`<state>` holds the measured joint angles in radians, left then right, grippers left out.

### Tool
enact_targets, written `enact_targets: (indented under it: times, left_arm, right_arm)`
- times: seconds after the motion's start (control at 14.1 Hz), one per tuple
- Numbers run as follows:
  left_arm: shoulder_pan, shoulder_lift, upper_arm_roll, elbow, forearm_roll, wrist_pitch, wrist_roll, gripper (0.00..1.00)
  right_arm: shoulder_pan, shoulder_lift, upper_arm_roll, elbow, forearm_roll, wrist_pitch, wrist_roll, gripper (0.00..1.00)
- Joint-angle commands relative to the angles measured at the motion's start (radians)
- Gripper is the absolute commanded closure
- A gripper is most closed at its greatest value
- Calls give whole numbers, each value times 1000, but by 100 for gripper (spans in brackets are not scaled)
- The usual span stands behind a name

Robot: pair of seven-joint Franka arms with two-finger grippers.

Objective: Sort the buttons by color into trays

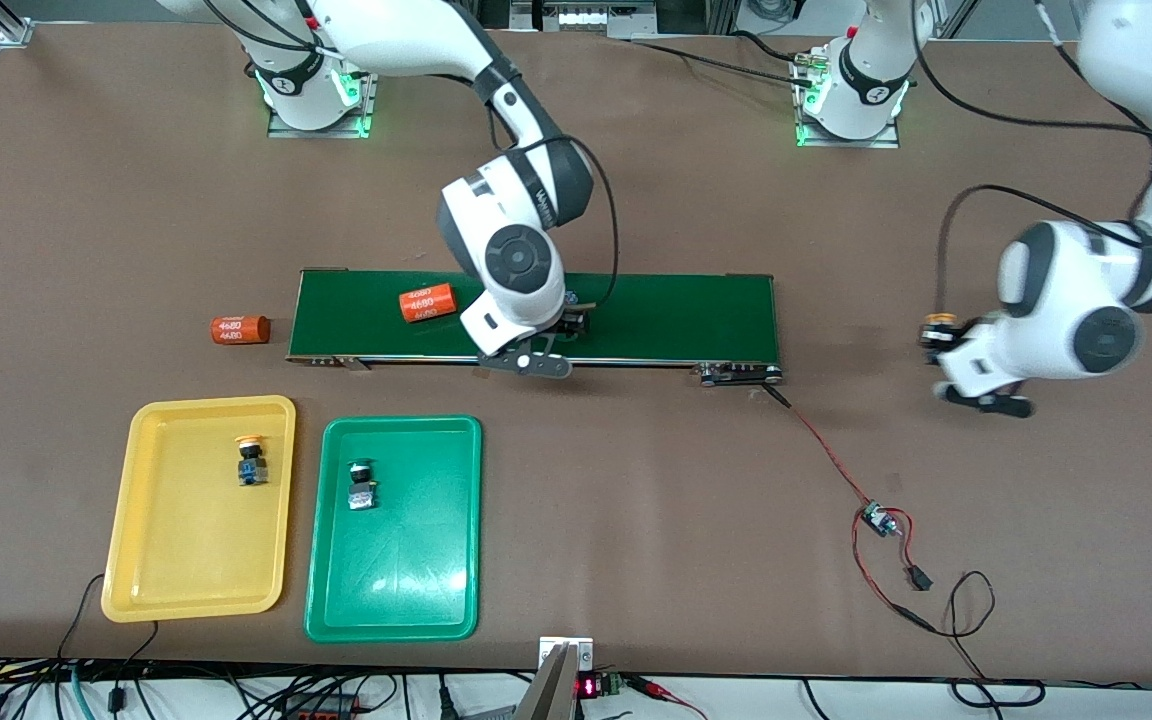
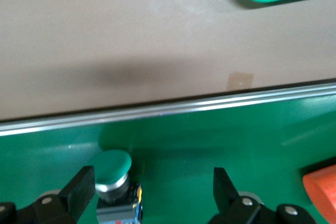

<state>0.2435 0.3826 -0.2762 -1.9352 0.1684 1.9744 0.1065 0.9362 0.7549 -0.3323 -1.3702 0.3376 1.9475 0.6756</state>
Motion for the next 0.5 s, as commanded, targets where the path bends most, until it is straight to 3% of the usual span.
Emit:
enact_targets:
  times: [0.0,0.28,0.43]
  left_arm:
    - [42,-5,0,-8,-27,-15,30,78]
    - [31,-11,-27,22,-41,-17,-55,78]
    - [28,-19,-105,50,-41,-23,-112,78]
  right_arm:
    - [-16,-11,3,-10,21,-1,4,0]
    - [-17,-9,3,-18,23,1,4,0]
    - [-11,-9,3,-20,23,-1,5,0]
